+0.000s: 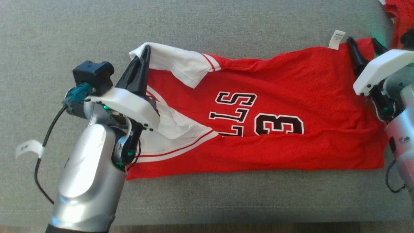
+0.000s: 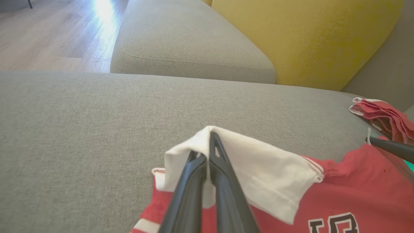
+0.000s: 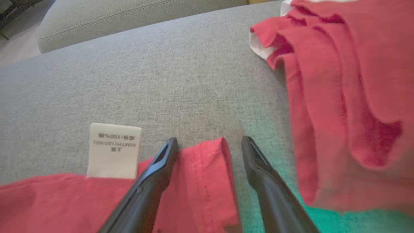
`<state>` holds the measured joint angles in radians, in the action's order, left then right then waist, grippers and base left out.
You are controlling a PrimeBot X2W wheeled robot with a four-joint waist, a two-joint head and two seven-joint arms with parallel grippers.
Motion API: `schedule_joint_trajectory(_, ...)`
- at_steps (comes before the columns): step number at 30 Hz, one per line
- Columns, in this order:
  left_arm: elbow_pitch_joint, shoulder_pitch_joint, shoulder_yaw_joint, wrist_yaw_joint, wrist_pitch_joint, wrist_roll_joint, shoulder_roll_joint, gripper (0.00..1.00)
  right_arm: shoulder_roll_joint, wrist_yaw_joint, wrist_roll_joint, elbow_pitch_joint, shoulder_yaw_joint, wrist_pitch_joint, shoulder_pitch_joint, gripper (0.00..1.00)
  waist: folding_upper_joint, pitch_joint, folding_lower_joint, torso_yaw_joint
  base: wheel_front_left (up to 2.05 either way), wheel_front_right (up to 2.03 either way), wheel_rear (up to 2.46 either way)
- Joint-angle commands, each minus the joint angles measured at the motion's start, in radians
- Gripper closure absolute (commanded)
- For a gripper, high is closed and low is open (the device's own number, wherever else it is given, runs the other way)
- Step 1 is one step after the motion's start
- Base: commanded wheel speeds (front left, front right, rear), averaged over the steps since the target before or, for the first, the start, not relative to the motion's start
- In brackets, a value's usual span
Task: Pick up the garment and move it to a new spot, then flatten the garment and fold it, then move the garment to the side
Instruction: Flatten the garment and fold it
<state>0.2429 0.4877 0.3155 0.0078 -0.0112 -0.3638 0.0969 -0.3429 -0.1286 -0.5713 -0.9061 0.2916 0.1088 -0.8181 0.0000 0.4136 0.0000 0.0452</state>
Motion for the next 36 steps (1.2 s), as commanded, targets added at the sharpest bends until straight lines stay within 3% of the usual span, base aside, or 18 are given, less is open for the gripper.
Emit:
schedule_joint_trajectory(1,-0.04,0.043,-0.024,0.001,-0.011,-0.003,0.019,1.0,-0.007,-0.002,-0.012,0.006,0.024,0.002,-0.004,0.0,0.0,0.005,0.0,0.003,0.0,0.0,0.0)
schedule_joint_trajectory(3,-0.038,0.045,-0.021,0.001,-0.014,-0.004,0.018,1.0,-0.006,-0.002,-0.023,-0.012,0.049,0.014,-0.007,0.04,0.0,0.009,0.0,0.007,0.0,0.0,0.0)
schedule_joint_trajectory(4,-0.036,0.046,-0.02,0.002,-0.015,-0.005,0.017,1.0,-0.009,-0.002,-0.027,-0.02,0.061,0.019,-0.009,0.78,0.0,0.01,0.0,0.009,0.0,0.0,0.0)
schedule_joint_trajectory(5,-0.033,0.047,-0.019,0.002,-0.016,-0.005,0.017,1.0,-0.014,-0.002,-0.029,-0.027,0.072,0.02,-0.011,1.0,0.0,0.01,0.0,0.01,0.0,0.0,0.0)
schedule_joint_trajectory(18,0.036,0.086,-0.063,0.009,-0.027,-0.044,0.039,1.0,-0.047,-0.002,-0.032,-0.059,0.153,-0.122,-0.085,1.0,0.0,-0.001,0.0,0.003,0.0,0.0,0.0)
schedule_joint_trajectory(36,0.243,0.288,-0.108,-0.001,-0.085,-0.058,0.078,1.0,-0.027,-0.002,0.014,-0.164,0.153,-0.349,-0.206,1.0,0.0,-0.01,0.0,-0.013,0.0,0.0,0.0)
